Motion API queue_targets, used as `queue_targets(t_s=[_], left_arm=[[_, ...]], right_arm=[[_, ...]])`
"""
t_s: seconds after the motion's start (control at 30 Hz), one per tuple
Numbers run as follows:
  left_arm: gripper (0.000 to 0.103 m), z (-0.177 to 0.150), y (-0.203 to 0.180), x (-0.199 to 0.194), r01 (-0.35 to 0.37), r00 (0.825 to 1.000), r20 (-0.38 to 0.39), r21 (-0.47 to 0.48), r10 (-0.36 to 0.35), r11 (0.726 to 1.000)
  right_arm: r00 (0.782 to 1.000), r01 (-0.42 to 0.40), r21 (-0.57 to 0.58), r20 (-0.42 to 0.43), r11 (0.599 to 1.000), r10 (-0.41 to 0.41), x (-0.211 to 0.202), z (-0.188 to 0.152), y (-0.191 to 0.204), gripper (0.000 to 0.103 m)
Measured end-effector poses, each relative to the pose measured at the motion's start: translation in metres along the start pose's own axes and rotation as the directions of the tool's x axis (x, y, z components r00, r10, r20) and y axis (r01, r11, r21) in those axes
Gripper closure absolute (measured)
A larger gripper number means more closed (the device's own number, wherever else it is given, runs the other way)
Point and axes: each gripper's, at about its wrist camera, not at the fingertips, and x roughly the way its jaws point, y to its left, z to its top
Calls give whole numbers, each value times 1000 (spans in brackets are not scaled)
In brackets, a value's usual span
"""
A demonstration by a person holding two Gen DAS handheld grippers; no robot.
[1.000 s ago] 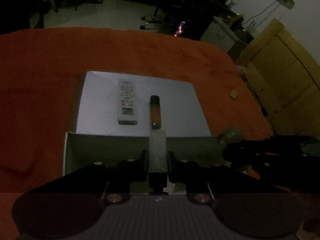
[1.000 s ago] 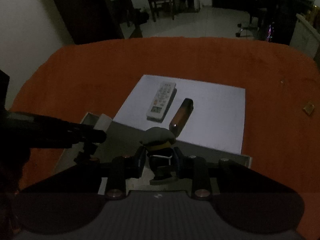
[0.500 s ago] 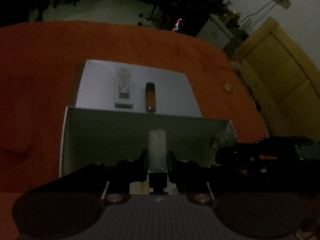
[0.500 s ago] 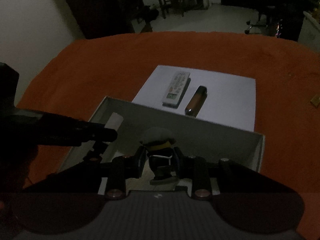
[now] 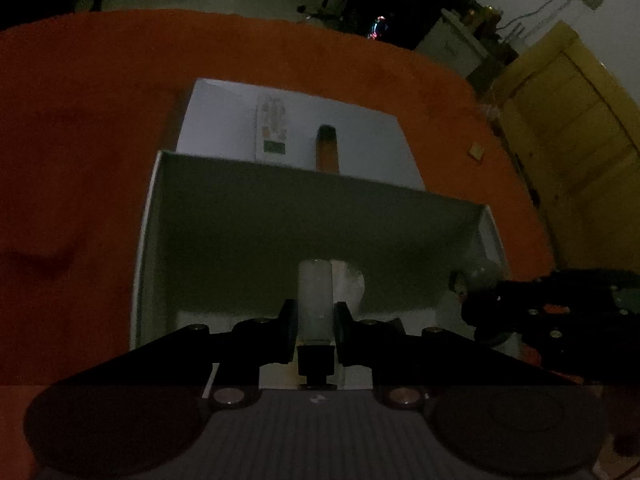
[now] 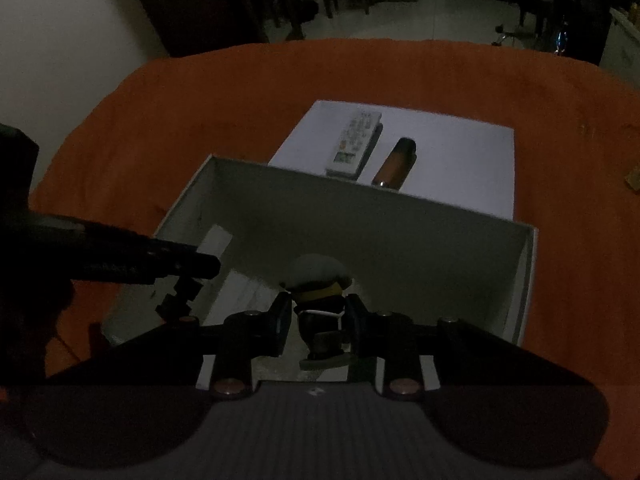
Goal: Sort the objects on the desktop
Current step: 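Carry the vial with the left tool toward the box while the right tool carries the figurine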
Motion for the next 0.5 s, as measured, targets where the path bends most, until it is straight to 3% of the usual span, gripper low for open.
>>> queue_targets(t_s=[0.5], left_arm=[[87, -27, 4, 31, -46, 996, -79, 0, 45, 999]], right_arm=[[993, 8, -7, -117, 1000, -9, 37, -33, -4, 71]])
